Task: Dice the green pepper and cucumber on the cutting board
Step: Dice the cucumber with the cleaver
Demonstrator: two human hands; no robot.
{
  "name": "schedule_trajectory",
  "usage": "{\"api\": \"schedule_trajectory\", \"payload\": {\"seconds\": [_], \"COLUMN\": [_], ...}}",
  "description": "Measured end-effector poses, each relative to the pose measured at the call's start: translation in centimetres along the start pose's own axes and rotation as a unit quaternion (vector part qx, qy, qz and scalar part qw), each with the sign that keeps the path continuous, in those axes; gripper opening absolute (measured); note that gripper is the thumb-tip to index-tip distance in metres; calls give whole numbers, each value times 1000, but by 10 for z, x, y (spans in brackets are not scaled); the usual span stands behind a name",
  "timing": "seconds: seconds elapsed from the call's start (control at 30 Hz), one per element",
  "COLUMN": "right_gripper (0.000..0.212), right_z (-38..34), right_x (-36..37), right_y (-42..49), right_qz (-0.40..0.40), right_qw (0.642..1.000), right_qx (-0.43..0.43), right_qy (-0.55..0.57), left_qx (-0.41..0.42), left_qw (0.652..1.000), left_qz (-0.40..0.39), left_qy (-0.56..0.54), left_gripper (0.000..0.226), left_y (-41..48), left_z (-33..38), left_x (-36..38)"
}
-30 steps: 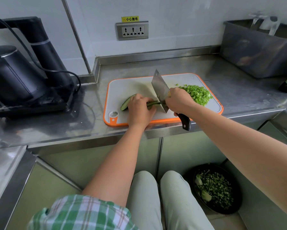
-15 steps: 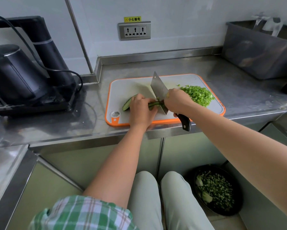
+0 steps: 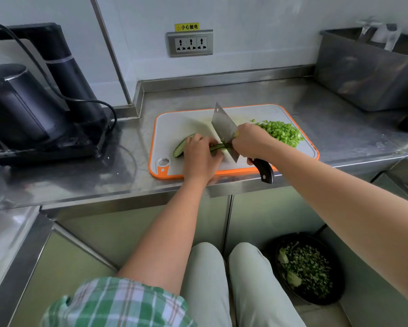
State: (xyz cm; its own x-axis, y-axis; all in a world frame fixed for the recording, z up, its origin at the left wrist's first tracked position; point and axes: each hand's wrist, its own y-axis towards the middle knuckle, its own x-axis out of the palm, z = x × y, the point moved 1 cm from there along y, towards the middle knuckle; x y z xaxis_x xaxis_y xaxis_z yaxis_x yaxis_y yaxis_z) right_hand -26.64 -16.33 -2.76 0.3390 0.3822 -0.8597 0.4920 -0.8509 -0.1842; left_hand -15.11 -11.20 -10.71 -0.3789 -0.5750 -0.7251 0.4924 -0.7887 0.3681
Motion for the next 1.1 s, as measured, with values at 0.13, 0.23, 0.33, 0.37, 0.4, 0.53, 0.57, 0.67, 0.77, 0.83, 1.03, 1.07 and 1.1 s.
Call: {"api": "schedule_trajectory", "payload": {"seconds": [0.13,0.23,0.33,0.37,0.4,0.53,0.57,0.67,0.77,0.83,1.03,1.07,1.1], "right_gripper": [15,10,11,11,12,13,13,12,11,12,11,9,8], "right_z": [4,9,8,7,4,-2,-3,-4,2,10,10,8,6], "right_x": [9,7,1,0,-1,-3,-2,5,12,12,1,1,1], "right_y": [5,6,3,1,-1,-3,-2,2,9,10,5,3,1], "right_qz": [8,42,49,38,24,-9,-11,2,21,31,13,7,5], "right_qw": [1000,998,998,999,999,1000,1000,1000,999,997,999,1000,1000], "right_qx": [4,19,4,-1,-3,-5,-4,0,13,21,-4,-11,-20], "right_qy": [-11,35,45,38,29,4,-1,-6,25,65,44,28,11], "left_qx": [2,6,2,-1,-4,-8,-8,-4,3,6,2,0,0], "left_qw": [1000,1000,1000,1000,1000,1000,1000,1000,1000,1000,1000,1000,1000], "left_qz": [6,10,11,10,8,7,6,9,15,15,10,10,10], "left_qy": [-10,-13,-14,-12,-12,-15,-14,-16,-18,-16,-8,-12,-14], "left_gripper": [19,21,22,22,22,23,23,21,21,20,22,21,20], "left_y": [-1,-2,-1,-1,-1,-2,-2,-2,-2,-2,1,1,1], "left_z": [0,1,1,1,1,2,2,1,1,0,-1,-1,-2], "left_x": [-1,-2,-3,-3,-3,-2,-3,-2,-3,-3,-1,-1,-1]}}
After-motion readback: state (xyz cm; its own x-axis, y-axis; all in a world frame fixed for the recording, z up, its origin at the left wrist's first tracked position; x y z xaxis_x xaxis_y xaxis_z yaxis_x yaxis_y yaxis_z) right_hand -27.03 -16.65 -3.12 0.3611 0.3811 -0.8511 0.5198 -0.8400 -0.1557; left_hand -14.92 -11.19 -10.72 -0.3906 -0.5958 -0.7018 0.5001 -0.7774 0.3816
